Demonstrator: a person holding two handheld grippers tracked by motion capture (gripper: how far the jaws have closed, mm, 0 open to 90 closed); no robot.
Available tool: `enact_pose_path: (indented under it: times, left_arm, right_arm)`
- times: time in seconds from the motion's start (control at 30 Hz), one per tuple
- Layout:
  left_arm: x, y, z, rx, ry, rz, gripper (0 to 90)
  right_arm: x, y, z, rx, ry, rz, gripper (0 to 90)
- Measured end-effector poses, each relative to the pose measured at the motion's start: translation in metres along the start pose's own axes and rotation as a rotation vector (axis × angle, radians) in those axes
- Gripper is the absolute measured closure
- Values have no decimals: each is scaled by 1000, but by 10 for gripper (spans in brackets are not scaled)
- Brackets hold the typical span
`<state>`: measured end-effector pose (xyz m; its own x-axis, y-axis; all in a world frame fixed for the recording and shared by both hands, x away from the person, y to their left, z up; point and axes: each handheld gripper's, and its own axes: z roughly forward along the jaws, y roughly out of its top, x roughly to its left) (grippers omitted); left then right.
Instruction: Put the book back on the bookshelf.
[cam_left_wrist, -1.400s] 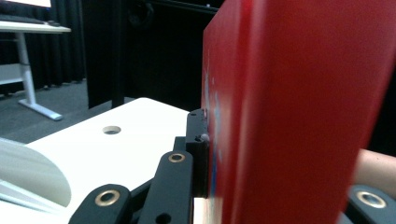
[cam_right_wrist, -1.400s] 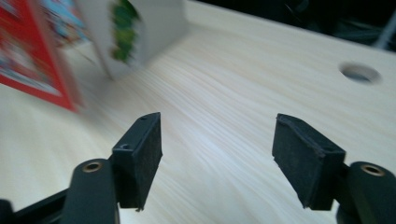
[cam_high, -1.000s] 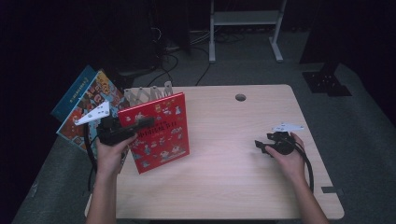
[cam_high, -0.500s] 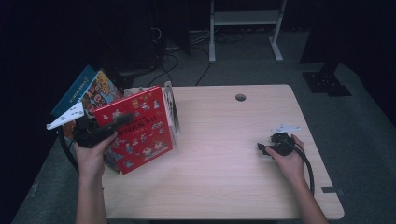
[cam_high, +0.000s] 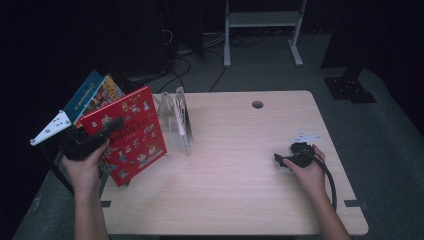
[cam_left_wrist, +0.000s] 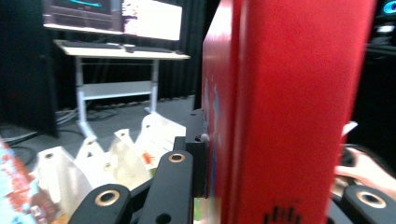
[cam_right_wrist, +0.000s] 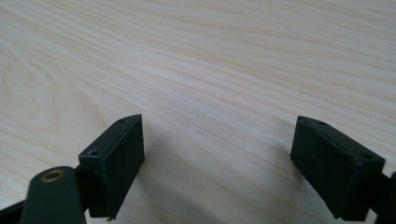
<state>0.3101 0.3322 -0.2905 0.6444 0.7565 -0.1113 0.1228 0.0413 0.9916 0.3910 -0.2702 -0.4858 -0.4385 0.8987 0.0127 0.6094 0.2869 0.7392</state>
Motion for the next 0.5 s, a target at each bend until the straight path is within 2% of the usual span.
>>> enact_pose_path:
  times: [0.5]
  left_arm:
    - [7, -16, 30, -17, 182, 16, 793]
  right_arm:
    - [0, 0, 0, 0, 1, -1, 161]
